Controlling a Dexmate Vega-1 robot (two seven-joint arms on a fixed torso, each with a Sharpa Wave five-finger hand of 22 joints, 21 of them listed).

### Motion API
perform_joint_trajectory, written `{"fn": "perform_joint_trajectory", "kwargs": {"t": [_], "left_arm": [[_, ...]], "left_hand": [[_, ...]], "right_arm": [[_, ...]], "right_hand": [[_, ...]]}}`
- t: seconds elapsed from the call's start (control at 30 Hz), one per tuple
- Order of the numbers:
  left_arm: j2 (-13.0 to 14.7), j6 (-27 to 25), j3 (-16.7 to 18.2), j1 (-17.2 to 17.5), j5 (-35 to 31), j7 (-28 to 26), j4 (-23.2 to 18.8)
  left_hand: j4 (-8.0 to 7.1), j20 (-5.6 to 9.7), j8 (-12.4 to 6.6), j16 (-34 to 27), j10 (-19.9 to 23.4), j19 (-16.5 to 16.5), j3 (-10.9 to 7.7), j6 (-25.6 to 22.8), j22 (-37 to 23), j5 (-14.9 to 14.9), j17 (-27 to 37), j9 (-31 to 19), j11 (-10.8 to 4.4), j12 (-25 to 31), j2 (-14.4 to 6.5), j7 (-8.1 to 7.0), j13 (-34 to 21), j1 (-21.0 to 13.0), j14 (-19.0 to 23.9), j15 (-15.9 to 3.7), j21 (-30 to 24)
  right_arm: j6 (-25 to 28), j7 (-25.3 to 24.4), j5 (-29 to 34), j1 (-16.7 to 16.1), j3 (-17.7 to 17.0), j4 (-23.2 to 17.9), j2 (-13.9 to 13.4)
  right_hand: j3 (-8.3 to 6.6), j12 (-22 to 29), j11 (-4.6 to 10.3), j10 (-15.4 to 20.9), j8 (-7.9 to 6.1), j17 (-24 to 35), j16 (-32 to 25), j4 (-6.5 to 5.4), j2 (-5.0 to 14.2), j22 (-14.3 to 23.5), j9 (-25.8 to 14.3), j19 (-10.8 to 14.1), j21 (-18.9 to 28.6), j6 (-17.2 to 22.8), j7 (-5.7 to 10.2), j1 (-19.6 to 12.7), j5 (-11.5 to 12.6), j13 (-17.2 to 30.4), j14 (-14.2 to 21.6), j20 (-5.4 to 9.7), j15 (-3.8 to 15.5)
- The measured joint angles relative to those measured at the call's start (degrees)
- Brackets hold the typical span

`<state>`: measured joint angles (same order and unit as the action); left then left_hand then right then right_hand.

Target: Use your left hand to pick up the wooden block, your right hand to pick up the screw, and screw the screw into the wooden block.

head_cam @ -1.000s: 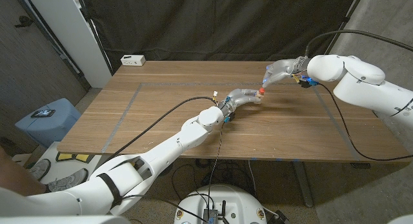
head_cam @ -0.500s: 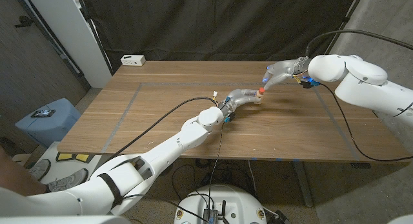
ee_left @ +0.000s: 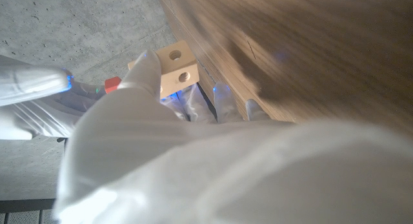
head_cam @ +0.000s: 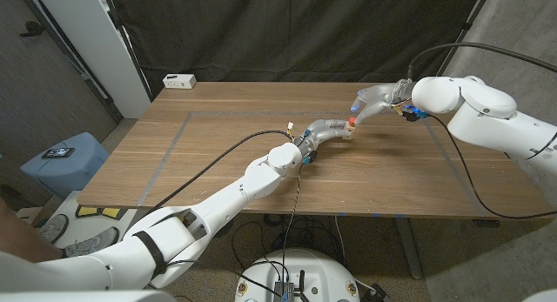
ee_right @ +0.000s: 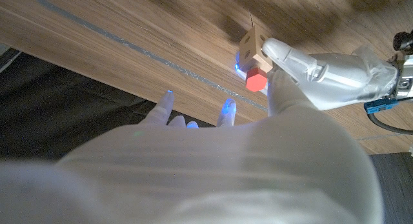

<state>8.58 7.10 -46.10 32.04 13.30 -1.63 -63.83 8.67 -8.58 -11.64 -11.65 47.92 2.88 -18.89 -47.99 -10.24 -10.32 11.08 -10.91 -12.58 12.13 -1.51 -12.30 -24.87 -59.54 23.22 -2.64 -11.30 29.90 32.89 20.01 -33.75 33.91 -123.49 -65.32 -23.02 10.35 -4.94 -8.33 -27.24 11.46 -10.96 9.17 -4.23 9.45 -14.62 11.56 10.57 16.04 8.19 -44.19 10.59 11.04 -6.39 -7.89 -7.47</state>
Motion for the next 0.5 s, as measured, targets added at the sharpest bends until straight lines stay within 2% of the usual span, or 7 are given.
{"fn": "perform_joint_trajectory", "kwargs": {"t": [0.5], "left_arm": [[-0.2,0.7,-0.2,-0.3,0.0,0.3,0.6]], "left_hand": [[-0.41,0.0,0.04,0.0,-0.2,0.0,0.41,0.3,0.0,0.0,0.0,0.1,0.0,0.0,-0.3,0.3,-0.4,1.1,0.0,0.0,0.0]], "right_arm": [[0.2,-1.3,3.3,-1.8,0.0,-0.6,0.5]], "right_hand": [[-0.25,0.0,-0.19,-0.4,0.0,0.0,0.0,0.24,-0.44,0.0,0.3,0.0,0.0,0.0,0.0,-0.5,0.0,0.3,0.0,0.0,0.01]]}}
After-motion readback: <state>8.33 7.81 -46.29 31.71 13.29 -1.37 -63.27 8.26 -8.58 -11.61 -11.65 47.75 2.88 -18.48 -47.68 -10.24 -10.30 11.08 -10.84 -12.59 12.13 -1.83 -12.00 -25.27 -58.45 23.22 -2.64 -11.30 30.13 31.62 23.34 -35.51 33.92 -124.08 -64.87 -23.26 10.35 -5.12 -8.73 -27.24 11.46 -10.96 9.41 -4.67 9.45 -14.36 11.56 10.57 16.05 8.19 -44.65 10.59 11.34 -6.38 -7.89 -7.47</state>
